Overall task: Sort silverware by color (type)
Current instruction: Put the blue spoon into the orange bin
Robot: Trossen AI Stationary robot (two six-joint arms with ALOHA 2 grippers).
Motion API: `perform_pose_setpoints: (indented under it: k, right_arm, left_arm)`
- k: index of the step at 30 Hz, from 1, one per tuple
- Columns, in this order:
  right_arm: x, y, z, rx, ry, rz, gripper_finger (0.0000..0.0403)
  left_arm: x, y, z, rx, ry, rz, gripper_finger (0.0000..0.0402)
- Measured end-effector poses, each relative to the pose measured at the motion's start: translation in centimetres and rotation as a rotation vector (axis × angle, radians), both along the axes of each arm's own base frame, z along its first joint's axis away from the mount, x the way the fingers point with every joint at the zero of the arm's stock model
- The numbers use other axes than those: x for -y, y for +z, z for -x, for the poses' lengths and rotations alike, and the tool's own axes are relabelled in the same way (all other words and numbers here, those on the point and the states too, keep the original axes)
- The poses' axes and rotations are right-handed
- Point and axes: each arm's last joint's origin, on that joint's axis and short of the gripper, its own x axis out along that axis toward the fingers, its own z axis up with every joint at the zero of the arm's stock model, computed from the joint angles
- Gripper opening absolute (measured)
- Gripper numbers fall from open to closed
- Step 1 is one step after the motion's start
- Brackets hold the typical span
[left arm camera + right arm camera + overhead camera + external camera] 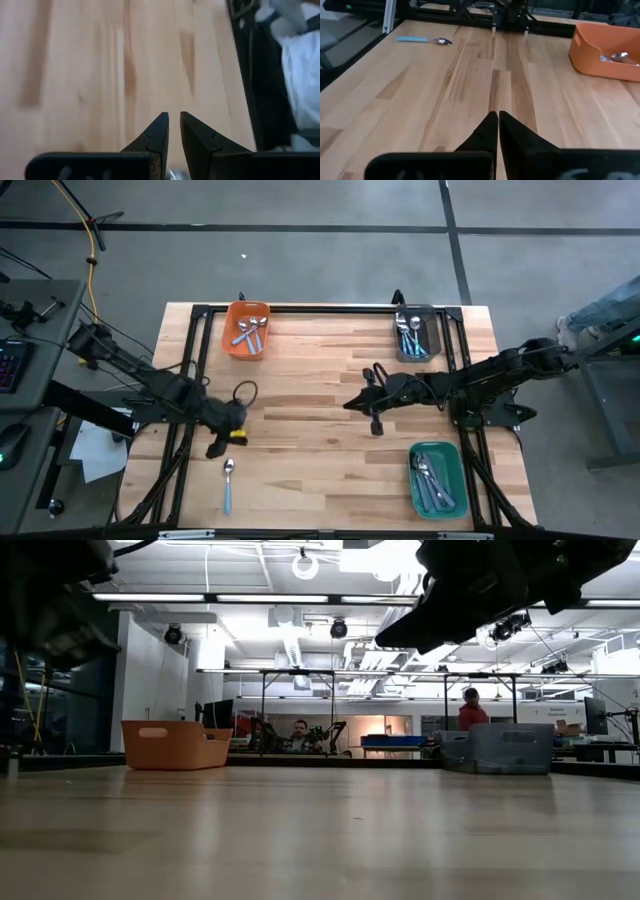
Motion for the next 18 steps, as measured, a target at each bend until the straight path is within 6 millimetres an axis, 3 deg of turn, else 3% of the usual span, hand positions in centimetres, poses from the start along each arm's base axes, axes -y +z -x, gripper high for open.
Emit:
perform_pose_setpoints:
  k: [9, 18]
  right_arm:
    - [0.1, 0.7, -0.2, 0.083, 0.013, 0.123, 0.0]
    - [0.1, 0.6, -0.2, 0.072, 0.004, 0.148, 0.0]
  left_arm:
    - [5.7, 0.5, 0.2, -0.42, 0.131, 0.071, 0.0031]
    - [10.6, -0.4, -0.1, -0.745, 0.63, 0.26, 0.0039]
